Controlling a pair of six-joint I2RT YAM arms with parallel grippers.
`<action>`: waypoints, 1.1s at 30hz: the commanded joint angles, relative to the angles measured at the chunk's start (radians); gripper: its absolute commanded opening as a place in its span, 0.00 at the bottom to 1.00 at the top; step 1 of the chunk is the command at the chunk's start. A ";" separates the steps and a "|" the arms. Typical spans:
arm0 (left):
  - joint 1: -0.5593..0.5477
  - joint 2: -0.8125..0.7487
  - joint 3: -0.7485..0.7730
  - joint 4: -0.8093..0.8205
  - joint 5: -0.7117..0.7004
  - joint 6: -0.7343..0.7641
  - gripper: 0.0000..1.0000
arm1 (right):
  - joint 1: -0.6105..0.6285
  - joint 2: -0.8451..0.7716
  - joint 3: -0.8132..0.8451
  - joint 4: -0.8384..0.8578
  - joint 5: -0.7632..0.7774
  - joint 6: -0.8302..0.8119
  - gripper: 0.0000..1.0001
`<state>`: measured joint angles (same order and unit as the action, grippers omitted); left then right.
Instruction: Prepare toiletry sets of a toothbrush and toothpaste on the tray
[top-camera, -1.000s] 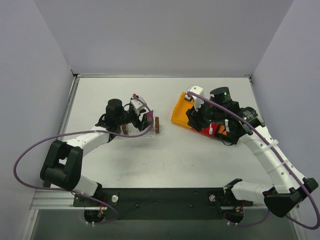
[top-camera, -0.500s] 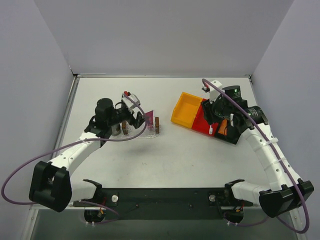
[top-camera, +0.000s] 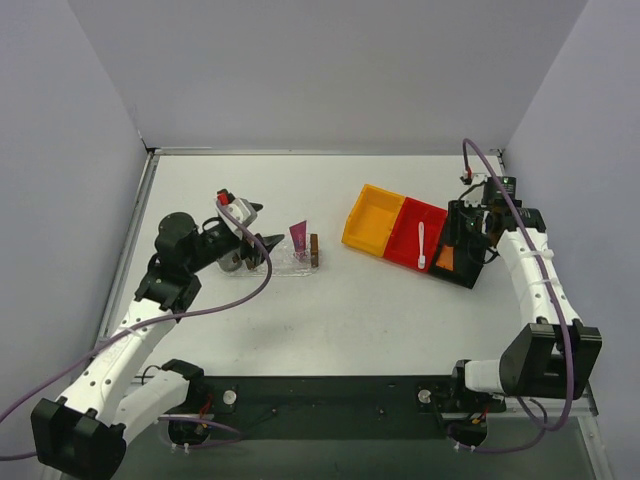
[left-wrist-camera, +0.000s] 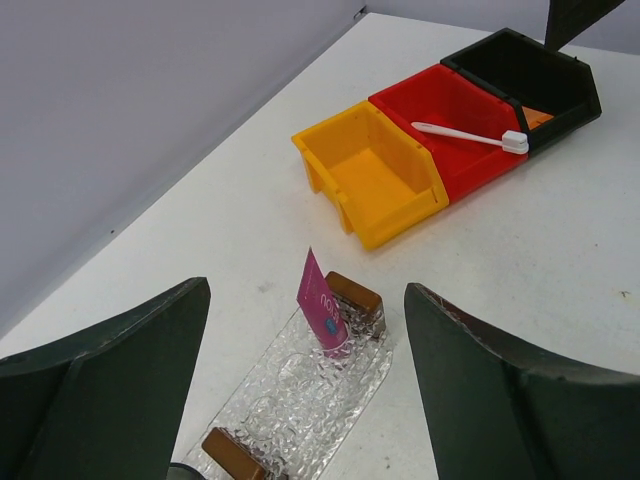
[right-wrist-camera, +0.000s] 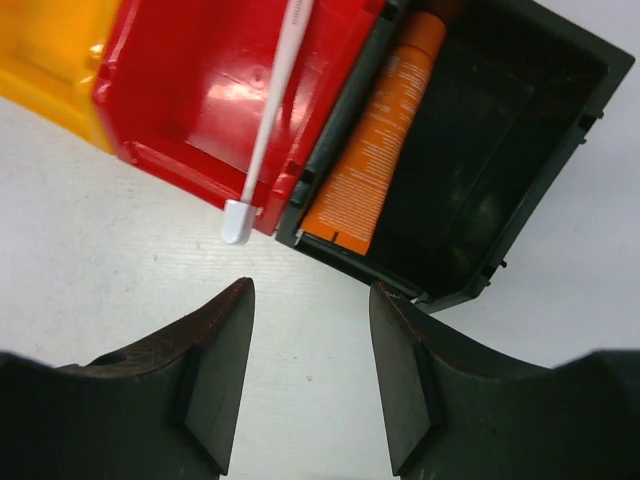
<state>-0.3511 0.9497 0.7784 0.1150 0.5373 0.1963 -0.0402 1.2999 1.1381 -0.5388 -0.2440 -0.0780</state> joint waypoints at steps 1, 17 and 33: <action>0.009 -0.049 0.010 -0.089 -0.022 0.000 0.89 | -0.062 0.065 -0.015 0.022 -0.018 0.040 0.44; 0.014 -0.055 -0.002 -0.113 -0.011 -0.009 0.89 | -0.177 0.332 -0.001 0.088 -0.049 0.040 0.43; 0.015 -0.046 -0.025 -0.086 0.000 -0.008 0.89 | -0.271 0.478 0.034 0.091 -0.314 0.032 0.41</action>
<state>-0.3435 0.9024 0.7559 -0.0040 0.5297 0.1936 -0.2947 1.7554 1.1435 -0.4282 -0.4862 -0.0444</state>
